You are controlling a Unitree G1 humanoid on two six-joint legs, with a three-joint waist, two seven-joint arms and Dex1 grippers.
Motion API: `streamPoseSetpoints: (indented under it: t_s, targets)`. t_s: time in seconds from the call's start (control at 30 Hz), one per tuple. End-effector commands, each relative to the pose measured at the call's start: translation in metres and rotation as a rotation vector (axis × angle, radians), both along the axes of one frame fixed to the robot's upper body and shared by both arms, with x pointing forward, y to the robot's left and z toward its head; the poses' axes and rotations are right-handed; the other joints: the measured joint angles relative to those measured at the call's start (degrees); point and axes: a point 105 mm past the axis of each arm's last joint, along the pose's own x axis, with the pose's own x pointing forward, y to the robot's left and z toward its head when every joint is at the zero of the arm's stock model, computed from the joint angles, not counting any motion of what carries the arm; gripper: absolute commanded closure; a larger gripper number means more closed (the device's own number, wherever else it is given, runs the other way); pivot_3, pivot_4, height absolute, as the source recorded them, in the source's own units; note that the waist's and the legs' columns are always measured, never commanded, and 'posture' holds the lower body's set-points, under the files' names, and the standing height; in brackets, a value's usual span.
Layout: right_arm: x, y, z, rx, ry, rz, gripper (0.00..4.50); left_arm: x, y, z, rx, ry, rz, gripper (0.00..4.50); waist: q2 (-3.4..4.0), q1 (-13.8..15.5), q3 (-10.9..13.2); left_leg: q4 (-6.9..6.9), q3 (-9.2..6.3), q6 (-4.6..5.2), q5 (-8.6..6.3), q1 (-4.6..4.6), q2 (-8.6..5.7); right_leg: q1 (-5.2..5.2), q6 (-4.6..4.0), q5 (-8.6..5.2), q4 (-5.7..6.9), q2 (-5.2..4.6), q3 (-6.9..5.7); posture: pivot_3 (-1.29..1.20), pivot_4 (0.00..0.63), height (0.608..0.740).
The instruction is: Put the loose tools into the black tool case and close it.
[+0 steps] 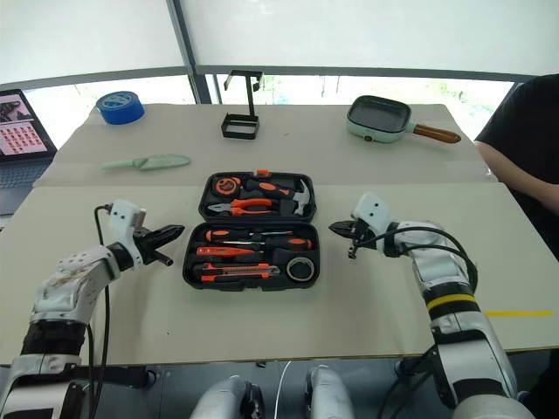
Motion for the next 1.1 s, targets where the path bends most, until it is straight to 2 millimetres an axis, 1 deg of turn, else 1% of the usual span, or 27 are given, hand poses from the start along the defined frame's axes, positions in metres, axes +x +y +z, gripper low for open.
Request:
streamPoseSetpoints:
  t_s: [0.03,0.1,0.13,0.23,0.37,0.5,0.6,0.7,0.77,0.8,0.87,0.93,0.97,1.0,1.03,1.07,1.1]
  targets:
    - [0.004,0.011,0.009,0.001,-0.058,0.038,4.50,0.001,-0.006,0.002,0.026,0.007,-0.061,4.42,0.00,-0.01,0.00,0.00,0.01,0.00,0.00,-0.01,0.00,-0.01,-0.05,0.03,0.00,0.00,0.01,0.00,0.150,0.740]
    - [0.002,0.020,0.008,0.028,-0.043,0.069,4.50,-0.001,-0.013,0.002,0.018,0.010,-0.124,4.42,0.00,-0.01,0.00,0.00,0.02,0.00,0.00,-0.01,0.00,-0.01,-0.12,0.07,0.00,-0.01,0.02,0.00,0.150,0.740]
    - [-0.002,0.024,0.005,0.032,-0.021,0.094,4.50,-0.003,-0.019,0.001,0.018,0.010,-0.173,4.42,0.01,-0.02,0.00,0.00,0.02,0.00,0.00,-0.01,0.00,-0.02,-0.13,0.07,0.00,-0.01,0.02,0.00,0.150,0.740]
    - [-0.009,0.029,0.003,0.047,0.012,0.128,4.50,-0.007,-0.025,0.000,0.010,0.021,-0.225,4.42,0.01,-0.04,-0.01,-0.01,0.02,0.00,0.00,-0.01,0.01,-0.03,-0.15,0.06,-0.01,0.00,0.02,0.00,0.150,0.740]
    - [-0.021,0.028,0.002,0.062,0.060,0.144,4.50,-0.018,-0.035,0.006,-0.034,-0.010,-0.295,4.42,0.01,0.02,-0.01,-0.10,0.01,0.01,-0.01,-0.03,0.00,-0.04,-0.17,0.06,-0.04,-0.02,0.00,0.00,0.150,0.740]
    - [-0.035,0.023,-0.004,0.048,0.087,0.141,4.50,-0.035,-0.034,-0.002,-0.006,0.016,-0.314,4.42,0.01,0.09,-0.01,-0.39,0.01,0.02,-0.01,0.00,-0.08,-0.05,-0.15,0.04,-0.12,-0.13,-0.02,0.00,0.150,0.740]
    - [-0.041,0.013,-0.004,0.059,0.095,0.097,4.50,-0.036,-0.017,0.000,-0.004,0.003,-0.218,4.42,0.01,0.17,-0.01,-0.45,-0.01,0.01,-0.01,0.02,-0.08,-0.05,-0.15,0.01,-0.18,-0.13,-0.03,0.00,0.150,0.740]
    - [-0.044,0.003,0.012,0.124,0.077,0.061,4.50,-0.041,0.003,0.010,-0.069,0.016,-0.149,4.42,0.01,0.20,0.00,-0.43,-0.01,0.01,-0.01,0.04,-0.08,-0.05,-0.15,-0.01,-0.13,-0.16,-0.02,0.00,0.150,0.740]
    - [-0.048,-0.004,0.020,0.162,0.112,0.050,4.50,-0.040,0.015,0.021,-0.099,-0.013,-0.097,4.42,0.00,0.17,0.00,-0.43,-0.02,0.02,-0.01,0.07,-0.08,-0.04,-0.14,-0.02,-0.09,-0.20,0.00,0.00,0.150,0.740]
    - [-0.050,-0.008,0.023,0.181,0.140,0.037,4.50,-0.041,0.020,0.024,-0.095,-0.015,-0.082,4.19,0.00,0.18,0.01,-0.43,-0.04,0.02,-0.01,0.07,-0.08,-0.05,-0.13,-0.02,-0.08,-0.23,0.01,0.00,0.150,0.740]
    - [-0.056,-0.013,0.029,0.213,0.206,0.038,3.91,-0.042,0.029,0.023,-0.069,0.025,-0.033,3.65,0.00,0.22,0.01,-0.42,-0.07,0.02,-0.01,0.08,-0.07,-0.03,-0.11,-0.03,-0.08,-0.32,0.03,0.00,0.150,0.740]
    - [-0.059,-0.016,0.036,0.238,0.261,0.026,3.35,-0.042,0.036,0.018,-0.014,0.098,0.017,2.88,0.00,0.26,0.01,-0.41,-0.11,0.03,0.02,0.13,-0.07,0.01,-0.08,-0.05,-0.08,-0.35,0.05,0.00,0.150,0.740]
    - [-0.057,-0.019,0.044,0.255,0.266,0.000,2.97,-0.044,0.034,0.023,-0.064,0.130,0.009,2.51,0.00,0.27,0.01,-0.41,-0.11,0.04,0.03,0.17,-0.08,0.03,0.03,-0.11,-0.07,-0.35,0.05,0.00,0.150,0.740]
    - [-0.054,-0.022,0.051,0.283,0.312,-0.048,2.67,-0.045,0.030,0.030,-0.136,0.166,-0.012,2.23,-0.01,0.25,0.01,-0.41,-0.11,0.04,0.04,0.17,-0.08,0.03,0.06,-0.12,-0.07,-0.35,0.06,0.00,0.150,0.740]
    - [-0.049,-0.030,0.050,0.254,0.381,-0.159,2.25,-0.046,0.024,0.038,-0.192,0.183,-0.039,1.77,-0.01,0.25,0.02,-0.41,-0.13,0.05,0.06,0.14,-0.07,0.01,0.06,-0.11,-0.05,-0.35,0.06,0.00,0.150,0.740]
    - [-0.048,-0.035,0.046,0.163,0.456,-0.237,1.96,-0.042,0.020,0.044,-0.232,0.214,-0.036,1.42,-0.01,0.26,0.03,-0.40,-0.13,0.07,0.10,0.11,-0.08,-0.02,0.06,-0.10,-0.02,-0.34,0.07,0.00,0.150,0.740]
    - [-0.048,-0.039,0.043,0.095,0.504,-0.295,1.58,-0.039,0.018,0.048,-0.247,0.234,-0.026,1.00,-0.05,0.31,0.09,-0.39,-0.12,0.07,0.12,0.08,-0.08,-0.06,0.05,-0.09,0.01,-0.35,0.07,0.00,0.150,0.740]
